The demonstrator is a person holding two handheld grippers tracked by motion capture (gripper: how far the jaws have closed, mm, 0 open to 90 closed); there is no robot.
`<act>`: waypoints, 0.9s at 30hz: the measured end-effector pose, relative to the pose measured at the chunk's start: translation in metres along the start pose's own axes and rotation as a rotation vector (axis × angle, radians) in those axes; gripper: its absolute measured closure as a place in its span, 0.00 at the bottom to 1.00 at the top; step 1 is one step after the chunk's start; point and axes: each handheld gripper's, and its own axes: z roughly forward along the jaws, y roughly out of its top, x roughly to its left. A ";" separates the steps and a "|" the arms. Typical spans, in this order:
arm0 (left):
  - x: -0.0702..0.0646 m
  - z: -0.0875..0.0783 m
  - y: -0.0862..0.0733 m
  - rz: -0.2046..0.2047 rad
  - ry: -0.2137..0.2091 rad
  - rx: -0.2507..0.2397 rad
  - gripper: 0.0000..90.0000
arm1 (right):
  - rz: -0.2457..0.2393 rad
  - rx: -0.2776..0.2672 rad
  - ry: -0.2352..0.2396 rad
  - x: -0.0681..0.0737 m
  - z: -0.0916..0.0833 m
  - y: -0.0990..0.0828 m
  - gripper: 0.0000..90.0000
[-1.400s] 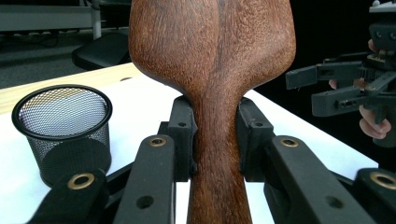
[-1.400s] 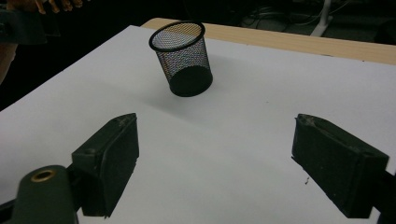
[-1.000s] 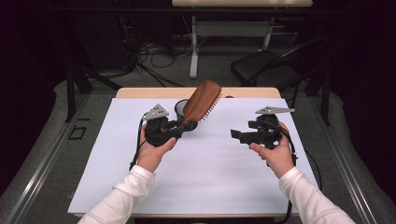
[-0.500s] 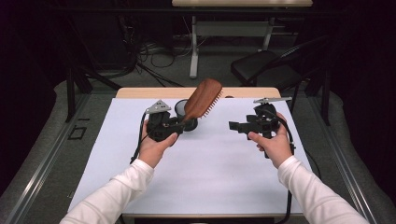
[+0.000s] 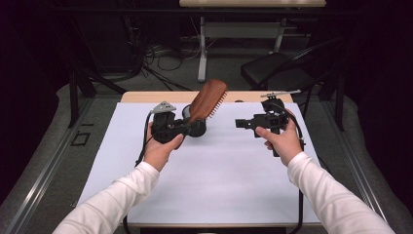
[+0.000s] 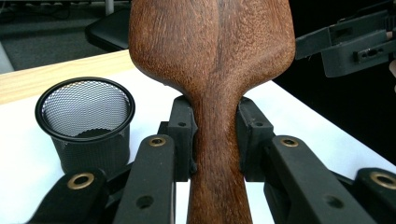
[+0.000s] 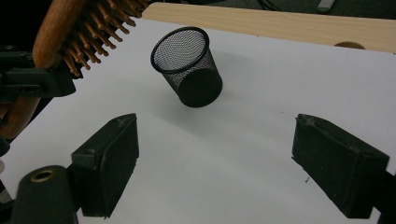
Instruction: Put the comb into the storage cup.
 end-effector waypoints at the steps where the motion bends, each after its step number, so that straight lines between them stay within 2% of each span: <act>1: 0.000 0.000 0.000 0.002 0.002 -0.001 0.79 | 0.003 0.007 -0.002 0.001 0.001 0.002 0.16; 8: -0.003 -0.001 0.003 0.016 0.008 -0.011 0.79 | 0.022 0.040 -0.004 0.006 0.010 0.013 0.16; 16: -0.005 0.000 0.006 0.028 0.023 0.003 0.79 | 0.067 0.054 0.029 0.010 0.016 0.028 0.16; 21: -0.006 0.002 0.005 0.028 0.033 0.004 0.79 | 0.111 0.048 0.088 0.015 0.020 0.036 0.16; 27: -0.008 0.003 0.003 0.031 0.035 0.009 0.79 | 0.130 0.044 0.121 0.020 0.024 0.041 0.16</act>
